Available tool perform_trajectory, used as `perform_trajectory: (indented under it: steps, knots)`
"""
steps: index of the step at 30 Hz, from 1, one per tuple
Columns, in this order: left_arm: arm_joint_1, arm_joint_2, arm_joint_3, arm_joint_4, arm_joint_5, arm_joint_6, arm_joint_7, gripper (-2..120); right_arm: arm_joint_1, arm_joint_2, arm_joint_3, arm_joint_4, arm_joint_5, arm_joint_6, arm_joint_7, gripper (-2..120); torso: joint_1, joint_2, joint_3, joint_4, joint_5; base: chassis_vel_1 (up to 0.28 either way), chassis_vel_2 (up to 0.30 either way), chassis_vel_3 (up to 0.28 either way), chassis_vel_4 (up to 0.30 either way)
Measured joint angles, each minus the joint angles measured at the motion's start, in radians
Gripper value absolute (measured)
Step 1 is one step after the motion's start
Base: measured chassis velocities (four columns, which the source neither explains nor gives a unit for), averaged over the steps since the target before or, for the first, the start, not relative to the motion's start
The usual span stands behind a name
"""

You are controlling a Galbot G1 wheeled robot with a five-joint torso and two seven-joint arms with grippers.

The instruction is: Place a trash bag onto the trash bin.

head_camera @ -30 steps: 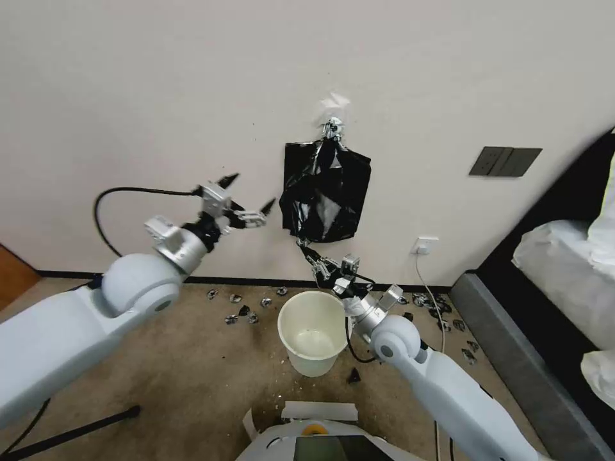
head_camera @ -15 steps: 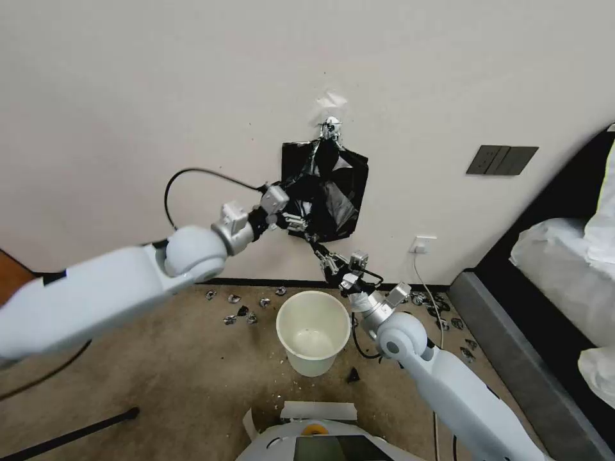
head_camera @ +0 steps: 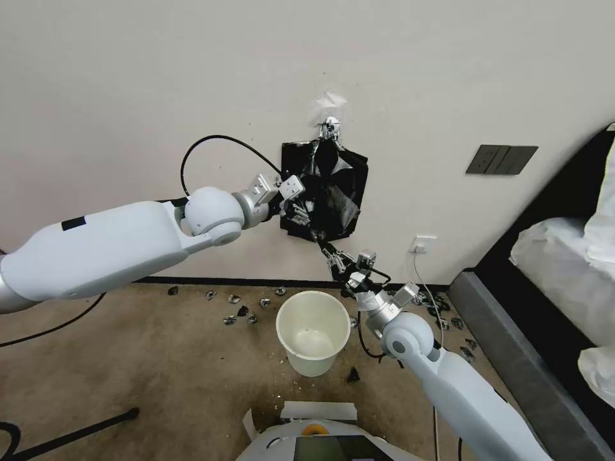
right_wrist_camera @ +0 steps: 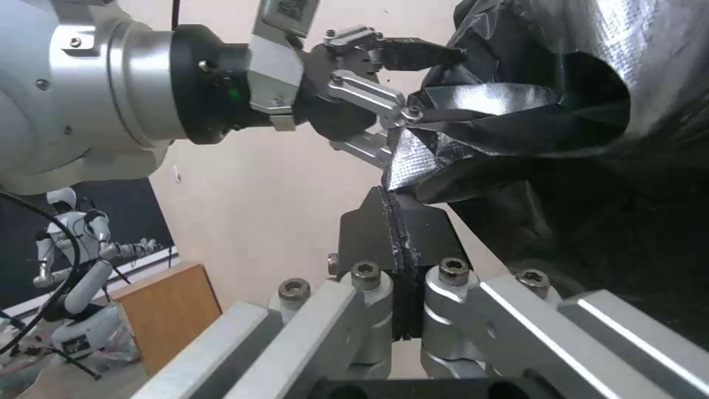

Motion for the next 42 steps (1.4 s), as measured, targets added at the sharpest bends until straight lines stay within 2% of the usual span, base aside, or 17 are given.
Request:
perform_trajectory:
  steps: [3, 8, 10, 13, 14, 18, 22, 23, 25, 27, 30, 35, 36, 37, 39, 41, 42]
  knots:
    - [-0.032, -0.007, 0.029, 0.008, 0.000, 0.015, 0.011, 97, 0.001, 0.001, 0.000, 0.001, 0.000, 0.000, 0.000, 0, 0.000, 0.000, 0.000, 0.0000, -0.0003, 0.000, 0.000, 0.000, 0.000]
    - [-0.065, -0.010, 0.064, 0.012, 0.001, 0.027, 0.017, 83, 0.003, 0.002, 0.003, 0.002, 0.004, 0.001, 0.000, 0, 0.000, 0.000, 0.000, 0.0000, -0.0003, 0.000, 0.000, 0.000, 0.000]
    - [-0.089, -0.006, 0.099, 0.007, 0.000, 0.045, 0.029, 71, 0.006, 0.003, 0.004, 0.003, 0.010, 0.001, 0.002, 0, 0.000, 0.000, 0.000, 0.0001, -0.0002, 0.000, 0.000, 0.000, 0.000]
    - [-0.098, -0.002, 0.113, 0.006, -0.002, 0.055, 0.034, 62, 0.007, 0.005, 0.005, 0.008, 0.015, 0.001, 0.003, 0, 0.000, 0.000, 0.000, 0.0002, -0.0004, 0.000, 0.000, 0.000, 0.000]
    - [-0.098, -0.002, 0.113, 0.006, -0.002, 0.055, 0.034, 62, 0.007, 0.005, 0.005, 0.008, 0.015, 0.001, 0.003, 0, 0.000, 0.000, 0.000, 0.0002, -0.0004, 0.000, 0.000, 0.000, 0.000]
    - [-0.104, 0.003, 0.114, 0.005, -0.002, 0.068, 0.032, 42, 0.006, 0.006, 0.005, 0.012, 0.016, 0.001, 0.004, 0, 0.000, 0.000, 0.000, 0.0001, -0.0003, 0.000, 0.000, 0.000, 0.000]
    - [-0.107, 0.005, 0.114, 0.003, -0.002, 0.071, 0.027, 33, 0.007, 0.008, 0.005, 0.012, 0.016, 0.001, 0.005, 0, 0.000, 0.000, 0.000, 0.0001, -0.0003, 0.000, 0.000, 0.000, 0.000]
    - [-0.107, 0.005, 0.114, 0.002, -0.004, 0.074, 0.020, 25, 0.009, 0.008, 0.004, 0.012, 0.017, 0.000, 0.006, 0, 0.000, 0.000, 0.000, 0.0001, -0.0003, 0.000, 0.000, 0.000, 0.000]
    - [-0.107, 0.005, 0.114, 0.002, -0.004, 0.074, 0.020, 25, 0.009, 0.008, 0.004, 0.012, 0.017, 0.000, 0.006, 0, 0.000, 0.000, 0.000, 0.0001, -0.0003, 0.000, 0.000, 0.000, 0.000]
    - [-0.098, 0.006, 0.097, 0.002, -0.007, 0.077, 0.006, 9, 0.010, 0.009, 0.001, 0.012, 0.017, 0.000, 0.008, 0, 0.000, 0.000, 0.000, 0.0000, -0.0002, 0.000, 0.000, 0.000, 0.000]
    - [-0.075, 0.014, 0.064, 0.002, -0.012, 0.080, -0.008, 0, 0.006, 0.009, 0.001, 0.018, 0.017, -0.001, 0.009, 0, 0.000, 0.000, 0.000, 0.0000, -0.0002, 0.000, 0.000, 0.000, 0.000]
    - [-0.050, 0.024, 0.030, -0.001, -0.015, 0.079, -0.026, 0, 0.003, 0.009, 0.001, 0.024, 0.017, -0.003, 0.012, 0, 0.000, 0.000, 0.000, 0.0000, -0.0003, 0.000, 0.000, 0.000, 0.000]
    - [0.002, 0.049, -0.023, -0.017, -0.031, 0.053, -0.065, 0, -0.003, 0.009, 0.013, 0.041, 0.016, -0.009, 0.038, 0, 0.000, 0.000, 0.000, 0.0001, -0.0004, 0.000, 0.000, 0.000, 0.000]
    - [0.002, 0.049, -0.023, -0.017, -0.031, 0.053, -0.065, 0, -0.003, 0.009, 0.013, 0.041, 0.016, -0.009, 0.038, 0, 0.000, 0.000, 0.000, 0.0001, -0.0004, 0.000, 0.000, 0.000, 0.000]
    - [0.052, 0.071, -0.066, -0.042, -0.048, 0.013, -0.114, 0, -0.010, 0.011, 0.046, 0.072, 0.008, -0.028, 0.079, 0, 0.000, 0.000, 0.000, 0.0002, -0.0003, 0.000, 0.000, 0.000, 0.000]
    - [0.052, 0.071, -0.066, -0.042, -0.048, 0.013, -0.114, 0, -0.010, 0.011, 0.046, 0.072, 0.008, -0.028, 0.079, 0, 0.000, 0.000, 0.000, 0.0002, -0.0003, 0.000, 0.000, 0.000, 0.000]
    - [0.095, 0.087, -0.103, -0.062, -0.056, -0.028, -0.146, 0, -0.012, 0.009, 0.079, 0.108, -0.026, -0.046, 0.129, 8, 0.000, 0.000, 0.000, 0.0000, -0.0003, 0.000, 0.000, 0.000, 0.000]
